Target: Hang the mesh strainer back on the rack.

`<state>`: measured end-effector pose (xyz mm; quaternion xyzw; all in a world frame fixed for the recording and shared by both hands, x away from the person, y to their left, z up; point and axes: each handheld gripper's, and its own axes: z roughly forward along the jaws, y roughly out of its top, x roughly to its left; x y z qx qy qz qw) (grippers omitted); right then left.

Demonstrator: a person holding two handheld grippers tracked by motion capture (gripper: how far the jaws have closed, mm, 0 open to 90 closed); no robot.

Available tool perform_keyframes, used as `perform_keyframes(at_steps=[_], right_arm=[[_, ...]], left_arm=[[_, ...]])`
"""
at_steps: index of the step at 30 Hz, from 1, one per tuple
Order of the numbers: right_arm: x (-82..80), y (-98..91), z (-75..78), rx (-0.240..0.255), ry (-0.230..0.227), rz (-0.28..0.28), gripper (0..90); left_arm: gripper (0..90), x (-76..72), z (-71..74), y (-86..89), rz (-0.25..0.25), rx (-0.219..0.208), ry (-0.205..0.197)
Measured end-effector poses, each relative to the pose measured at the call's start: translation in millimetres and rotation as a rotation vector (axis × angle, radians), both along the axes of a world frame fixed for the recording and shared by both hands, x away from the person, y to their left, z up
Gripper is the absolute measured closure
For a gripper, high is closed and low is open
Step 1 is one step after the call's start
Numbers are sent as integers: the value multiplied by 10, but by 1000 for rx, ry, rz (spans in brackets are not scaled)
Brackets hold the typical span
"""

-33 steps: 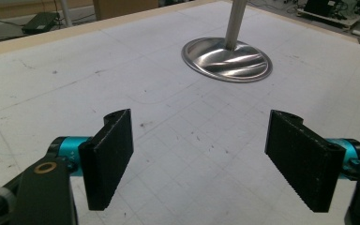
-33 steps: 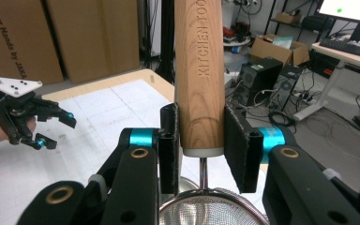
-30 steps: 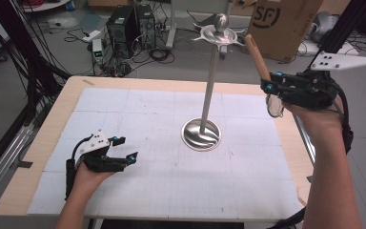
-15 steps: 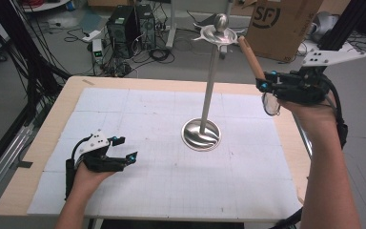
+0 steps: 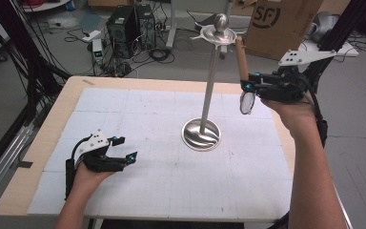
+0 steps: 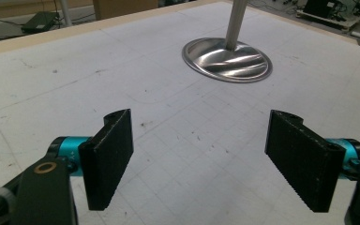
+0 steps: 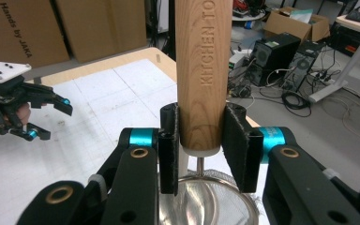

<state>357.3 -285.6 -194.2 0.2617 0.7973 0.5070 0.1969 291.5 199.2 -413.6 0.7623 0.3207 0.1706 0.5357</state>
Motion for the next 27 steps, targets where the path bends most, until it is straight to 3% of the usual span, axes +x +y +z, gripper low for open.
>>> perform_keyframes(at_steps=[9, 21, 27], right_arm=[[92, 119, -87, -17, 18, -8, 682], [167, 207, -132, -12, 7, -12, 673], [123, 217, -124, -1, 2, -29, 579]], left_arm=[[243, 0, 2, 4, -1, -6, 1], [243, 3, 2, 6, -2, -4, 1], [243, 7, 1, 8, -3, -4, 0]])
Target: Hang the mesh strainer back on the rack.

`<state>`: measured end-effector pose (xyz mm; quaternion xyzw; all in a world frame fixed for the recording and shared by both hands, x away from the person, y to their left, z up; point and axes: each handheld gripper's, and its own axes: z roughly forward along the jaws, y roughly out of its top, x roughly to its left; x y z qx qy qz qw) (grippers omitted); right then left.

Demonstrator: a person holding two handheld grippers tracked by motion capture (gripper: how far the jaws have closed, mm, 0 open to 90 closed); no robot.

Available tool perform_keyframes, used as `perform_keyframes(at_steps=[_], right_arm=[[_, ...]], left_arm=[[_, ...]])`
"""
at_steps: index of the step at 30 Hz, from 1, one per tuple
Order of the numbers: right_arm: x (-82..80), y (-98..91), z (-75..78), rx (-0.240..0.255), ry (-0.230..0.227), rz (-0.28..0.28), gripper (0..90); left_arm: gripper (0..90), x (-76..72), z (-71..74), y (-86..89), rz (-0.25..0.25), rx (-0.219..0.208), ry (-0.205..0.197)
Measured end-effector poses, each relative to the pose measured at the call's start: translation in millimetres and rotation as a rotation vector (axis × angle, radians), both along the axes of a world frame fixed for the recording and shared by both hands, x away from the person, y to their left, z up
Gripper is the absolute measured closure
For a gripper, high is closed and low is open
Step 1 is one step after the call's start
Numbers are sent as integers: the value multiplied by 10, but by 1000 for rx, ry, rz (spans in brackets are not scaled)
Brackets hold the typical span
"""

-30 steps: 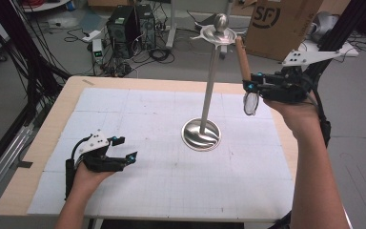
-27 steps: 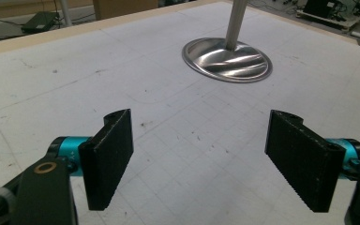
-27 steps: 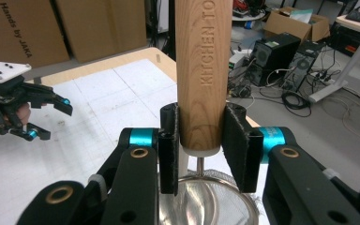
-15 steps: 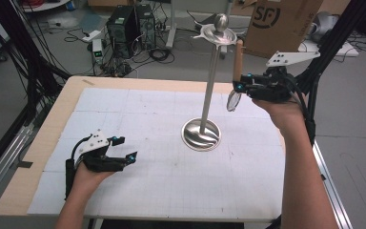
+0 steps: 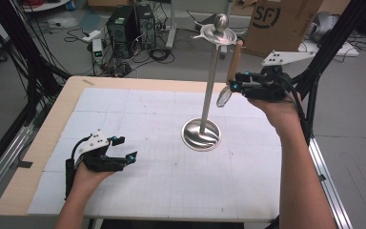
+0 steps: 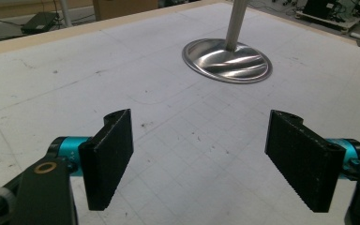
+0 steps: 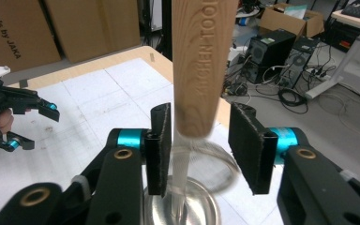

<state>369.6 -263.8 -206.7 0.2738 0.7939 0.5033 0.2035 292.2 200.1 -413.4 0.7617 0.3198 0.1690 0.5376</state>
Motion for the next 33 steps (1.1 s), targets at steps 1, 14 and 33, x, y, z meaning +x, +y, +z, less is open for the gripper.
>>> perform_keyframes(at_steps=[1, 14, 33], right_arm=[[-10, -1, 1, 2, -3, 3, 568], [-230, -28, -103, 5, -12, 43, 523], [-585, -123, -457, 75, -45, 77, 452]], left_arm=[[243, -2, 0, -2, 0, -1, 1], [243, -2, 0, -6, 2, 3, 0], [243, -19, 8, -27, -9, 4, -9]])
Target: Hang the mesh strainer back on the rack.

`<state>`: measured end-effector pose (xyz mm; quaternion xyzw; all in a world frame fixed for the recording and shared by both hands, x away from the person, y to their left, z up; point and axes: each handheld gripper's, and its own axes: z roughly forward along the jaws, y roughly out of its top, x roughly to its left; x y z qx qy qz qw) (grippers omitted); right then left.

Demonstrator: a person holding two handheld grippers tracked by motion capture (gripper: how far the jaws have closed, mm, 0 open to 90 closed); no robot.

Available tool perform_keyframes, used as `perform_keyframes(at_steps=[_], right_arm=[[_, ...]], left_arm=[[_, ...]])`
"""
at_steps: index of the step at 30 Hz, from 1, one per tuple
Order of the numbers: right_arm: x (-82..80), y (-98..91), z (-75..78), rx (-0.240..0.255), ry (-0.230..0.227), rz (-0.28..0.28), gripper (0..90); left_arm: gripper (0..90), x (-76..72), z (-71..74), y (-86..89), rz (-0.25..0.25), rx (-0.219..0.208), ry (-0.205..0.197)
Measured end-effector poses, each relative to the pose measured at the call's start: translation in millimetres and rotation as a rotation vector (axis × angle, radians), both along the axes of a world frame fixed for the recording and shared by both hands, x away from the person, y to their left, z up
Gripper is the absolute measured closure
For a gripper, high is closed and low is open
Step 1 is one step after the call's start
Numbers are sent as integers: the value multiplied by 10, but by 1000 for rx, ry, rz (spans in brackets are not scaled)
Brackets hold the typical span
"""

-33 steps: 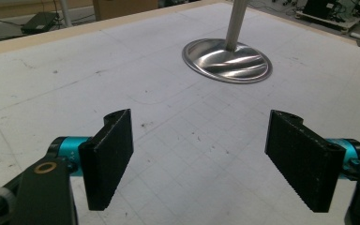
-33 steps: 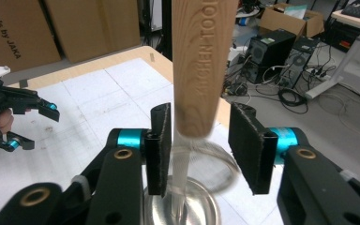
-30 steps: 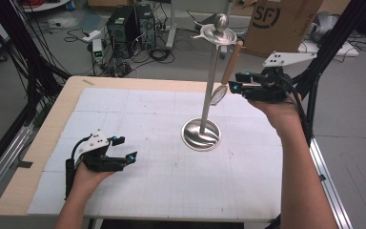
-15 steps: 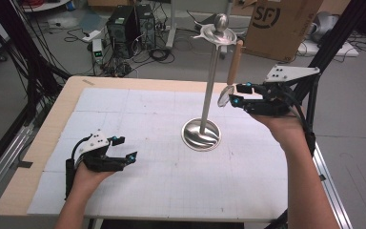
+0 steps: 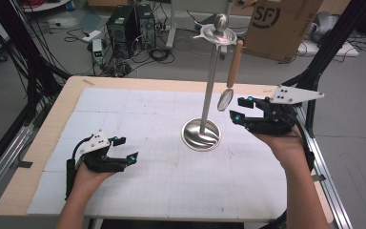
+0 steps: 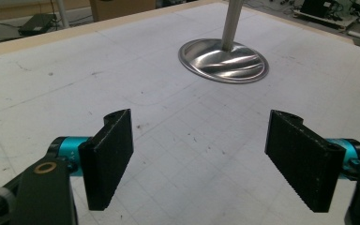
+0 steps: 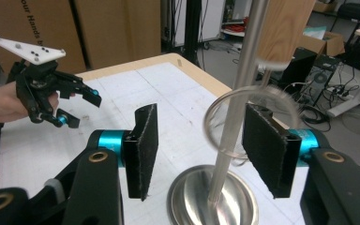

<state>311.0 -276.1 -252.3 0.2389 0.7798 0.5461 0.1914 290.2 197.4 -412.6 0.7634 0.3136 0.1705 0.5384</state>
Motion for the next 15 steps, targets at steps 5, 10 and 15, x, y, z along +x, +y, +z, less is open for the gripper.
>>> perform_keyframes(at_steps=[5, 10, 15], right_arm=[[-23, -52, -172, 9, 14, -13, 440], [-31, -81, -306, 14, 27, -22, 424], [-48, -57, -402, 2, 47, -15, 412]], left_arm=[[242, -7, -1, -11, -8, -2, -2], [242, -15, 9, -15, -13, -4, -9], [241, -23, 20, -10, -15, -11, -15]])
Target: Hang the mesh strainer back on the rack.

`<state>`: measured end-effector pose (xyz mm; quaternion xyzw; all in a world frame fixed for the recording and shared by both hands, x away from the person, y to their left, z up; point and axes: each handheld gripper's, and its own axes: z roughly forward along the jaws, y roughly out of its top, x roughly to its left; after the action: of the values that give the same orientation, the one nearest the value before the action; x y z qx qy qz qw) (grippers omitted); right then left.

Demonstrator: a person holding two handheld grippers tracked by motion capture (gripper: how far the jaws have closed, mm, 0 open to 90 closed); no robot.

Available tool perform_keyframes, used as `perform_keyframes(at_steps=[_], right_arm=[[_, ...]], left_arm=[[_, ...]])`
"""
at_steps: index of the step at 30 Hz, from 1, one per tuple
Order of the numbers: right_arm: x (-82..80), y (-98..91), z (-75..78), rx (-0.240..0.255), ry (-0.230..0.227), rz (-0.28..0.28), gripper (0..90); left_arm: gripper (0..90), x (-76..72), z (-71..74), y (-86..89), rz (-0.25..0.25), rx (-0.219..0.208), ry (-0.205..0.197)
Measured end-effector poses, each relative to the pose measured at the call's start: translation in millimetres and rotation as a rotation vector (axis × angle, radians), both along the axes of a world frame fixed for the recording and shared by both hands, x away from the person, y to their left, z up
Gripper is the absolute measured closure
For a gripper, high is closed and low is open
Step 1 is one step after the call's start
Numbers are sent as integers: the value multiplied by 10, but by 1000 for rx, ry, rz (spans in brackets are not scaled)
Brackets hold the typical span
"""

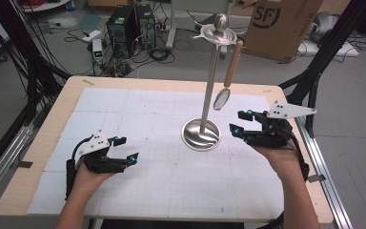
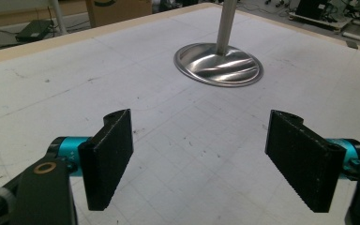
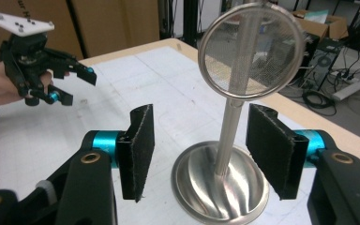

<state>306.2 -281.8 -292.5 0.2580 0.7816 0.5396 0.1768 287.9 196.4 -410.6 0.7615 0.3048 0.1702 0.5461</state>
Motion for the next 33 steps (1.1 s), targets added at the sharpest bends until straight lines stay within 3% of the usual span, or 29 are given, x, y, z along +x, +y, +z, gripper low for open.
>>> perform_keyframes(at_steps=[14, 33], right_arm=[[-53, 81, -341, 0, 56, 5, 351], [-113, -30, -655, -22, 133, -30, 239]], left_arm=[[237, -8, 51, 39, -5, -22, -20], [237, -10, 81, 38, -11, -19, -30]])
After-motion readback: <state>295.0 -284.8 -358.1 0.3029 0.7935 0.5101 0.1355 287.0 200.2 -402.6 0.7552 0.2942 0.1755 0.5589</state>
